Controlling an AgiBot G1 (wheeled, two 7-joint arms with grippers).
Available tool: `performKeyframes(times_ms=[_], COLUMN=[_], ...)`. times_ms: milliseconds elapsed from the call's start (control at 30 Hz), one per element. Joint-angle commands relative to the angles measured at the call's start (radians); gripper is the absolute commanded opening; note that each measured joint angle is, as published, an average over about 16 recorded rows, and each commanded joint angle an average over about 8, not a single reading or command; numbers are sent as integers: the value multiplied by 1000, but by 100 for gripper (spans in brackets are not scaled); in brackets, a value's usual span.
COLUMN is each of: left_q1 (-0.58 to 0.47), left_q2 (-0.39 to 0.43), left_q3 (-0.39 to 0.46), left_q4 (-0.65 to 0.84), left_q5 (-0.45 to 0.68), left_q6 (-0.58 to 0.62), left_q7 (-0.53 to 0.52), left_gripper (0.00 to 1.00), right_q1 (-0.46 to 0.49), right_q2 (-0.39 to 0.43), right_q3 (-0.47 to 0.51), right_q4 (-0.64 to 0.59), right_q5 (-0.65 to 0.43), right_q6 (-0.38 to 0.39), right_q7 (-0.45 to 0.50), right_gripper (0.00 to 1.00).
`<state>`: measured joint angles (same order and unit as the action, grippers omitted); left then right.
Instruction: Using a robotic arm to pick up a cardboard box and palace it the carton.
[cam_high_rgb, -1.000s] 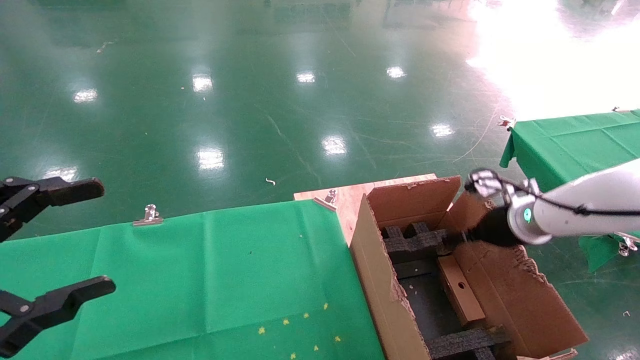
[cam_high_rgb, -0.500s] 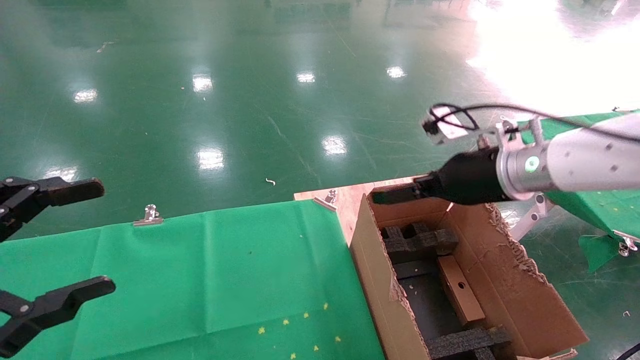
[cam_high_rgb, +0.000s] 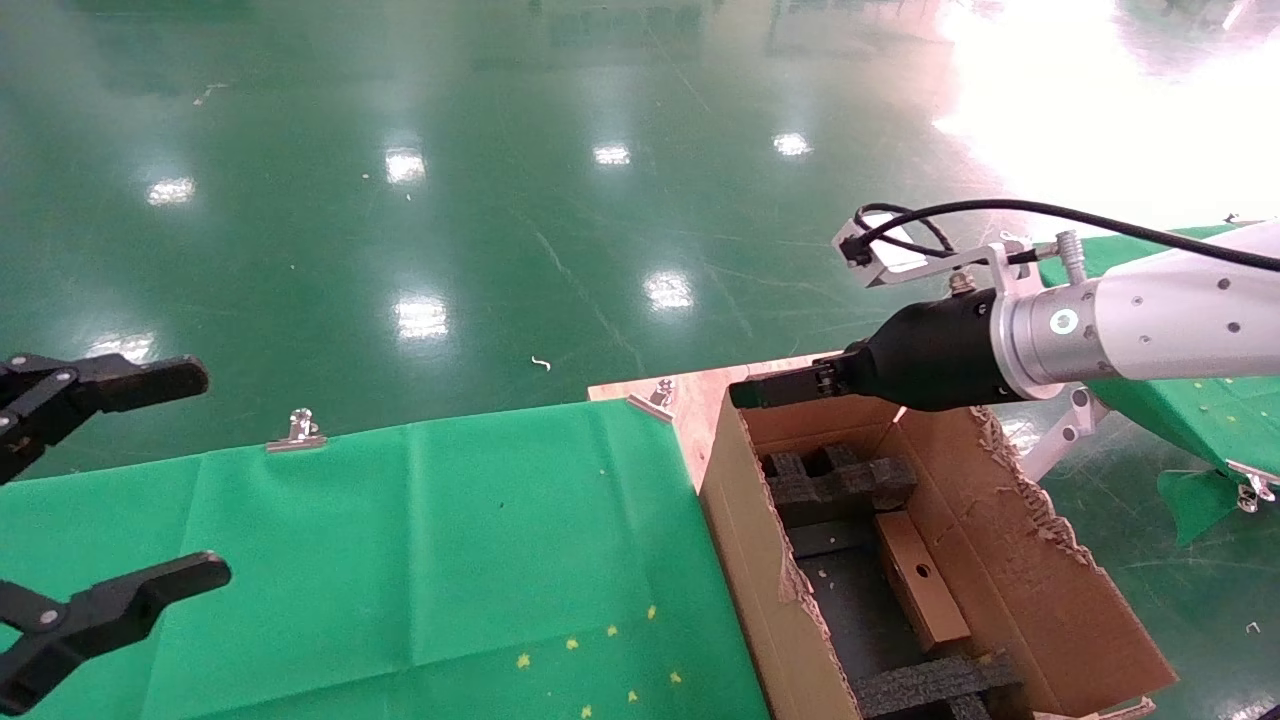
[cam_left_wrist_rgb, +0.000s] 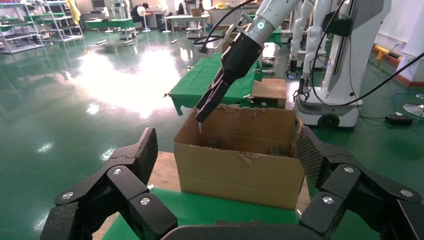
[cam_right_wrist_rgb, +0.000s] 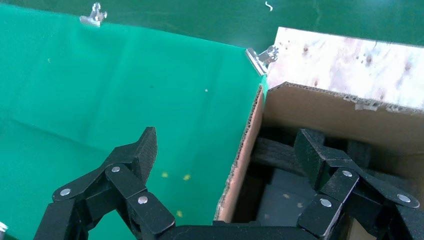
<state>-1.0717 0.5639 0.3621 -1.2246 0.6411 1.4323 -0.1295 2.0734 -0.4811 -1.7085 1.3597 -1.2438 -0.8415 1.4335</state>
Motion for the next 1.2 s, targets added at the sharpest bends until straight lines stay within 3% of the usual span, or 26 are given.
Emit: performKeyframes(times_ms=[33, 1200], left_q1=[0, 0], left_q2=[0, 0], left_q3=[0, 0], left_q4=[0, 0], left_q5=[0, 0], left_q6=[0, 0], left_q7=[0, 0], left_gripper=[100, 100], right_q1=[-6, -607], right_q2=[-1, -79], right_q3=[5, 868], right_q4=[-1, -46], right_q5=[-1, 310], right_q6=[-1, -397], right_q7=[-4, -756], right_gripper=[100, 100])
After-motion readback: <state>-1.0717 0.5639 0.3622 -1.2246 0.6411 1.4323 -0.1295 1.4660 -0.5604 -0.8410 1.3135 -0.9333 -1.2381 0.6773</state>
